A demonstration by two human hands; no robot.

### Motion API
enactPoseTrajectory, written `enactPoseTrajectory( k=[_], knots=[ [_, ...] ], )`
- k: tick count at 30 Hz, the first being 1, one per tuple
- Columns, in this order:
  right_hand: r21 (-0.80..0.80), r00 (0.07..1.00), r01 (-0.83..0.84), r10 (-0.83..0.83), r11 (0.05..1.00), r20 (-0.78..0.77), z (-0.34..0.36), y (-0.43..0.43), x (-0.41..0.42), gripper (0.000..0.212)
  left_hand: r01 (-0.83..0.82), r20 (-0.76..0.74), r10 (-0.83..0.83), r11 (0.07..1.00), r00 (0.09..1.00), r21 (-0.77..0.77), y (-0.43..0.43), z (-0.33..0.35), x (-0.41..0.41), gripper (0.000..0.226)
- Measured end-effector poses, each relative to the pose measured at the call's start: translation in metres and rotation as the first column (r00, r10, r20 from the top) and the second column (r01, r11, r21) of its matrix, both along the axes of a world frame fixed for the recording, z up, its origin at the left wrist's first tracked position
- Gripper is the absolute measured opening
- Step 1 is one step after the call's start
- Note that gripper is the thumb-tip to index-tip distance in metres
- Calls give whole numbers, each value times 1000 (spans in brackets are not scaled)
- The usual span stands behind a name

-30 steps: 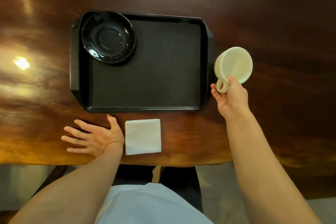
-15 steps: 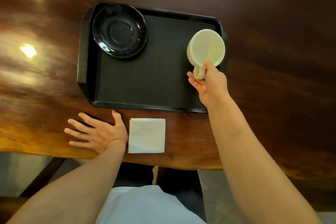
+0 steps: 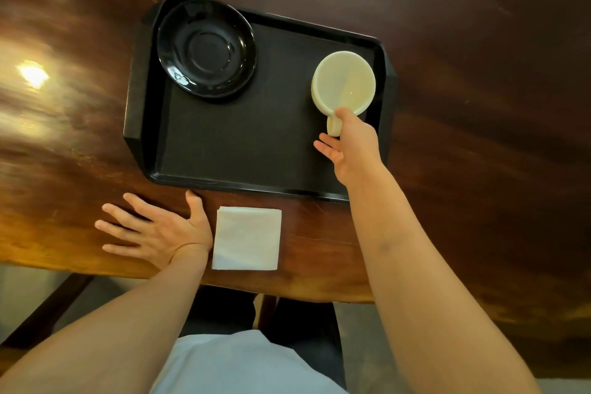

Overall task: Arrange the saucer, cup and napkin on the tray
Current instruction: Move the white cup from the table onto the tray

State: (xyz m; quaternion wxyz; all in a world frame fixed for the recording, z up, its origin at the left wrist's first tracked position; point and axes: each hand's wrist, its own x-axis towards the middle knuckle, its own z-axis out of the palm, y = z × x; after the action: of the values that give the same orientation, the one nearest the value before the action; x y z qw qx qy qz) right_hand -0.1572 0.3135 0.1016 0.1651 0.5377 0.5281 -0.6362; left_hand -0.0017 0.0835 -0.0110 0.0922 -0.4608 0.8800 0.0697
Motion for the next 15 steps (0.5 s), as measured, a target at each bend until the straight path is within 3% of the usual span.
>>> enactPoseTrajectory(
  k=[5, 8, 12, 15],
  knots=[
    [10, 999, -39, 39, 999, -15, 13, 2, 14, 47, -2, -4, 2, 1000, 1000, 6, 0, 1, 0, 95],
    [201, 984, -168, 176, 965, -26, 17, -1, 35, 53, 0, 0, 0, 1000, 1000, 14, 0, 1, 1, 95],
    [586, 841, -416, 539, 695, -44, 19, -11, 76, 47, -7, 16, 6, 1000, 1000, 24, 1, 3, -1, 96],
    [592, 664, -620, 746, 516, 45, 8, -27, 113, 33, -4, 34, 3, 1000, 999, 31, 2, 5, -3, 97]
  ],
)
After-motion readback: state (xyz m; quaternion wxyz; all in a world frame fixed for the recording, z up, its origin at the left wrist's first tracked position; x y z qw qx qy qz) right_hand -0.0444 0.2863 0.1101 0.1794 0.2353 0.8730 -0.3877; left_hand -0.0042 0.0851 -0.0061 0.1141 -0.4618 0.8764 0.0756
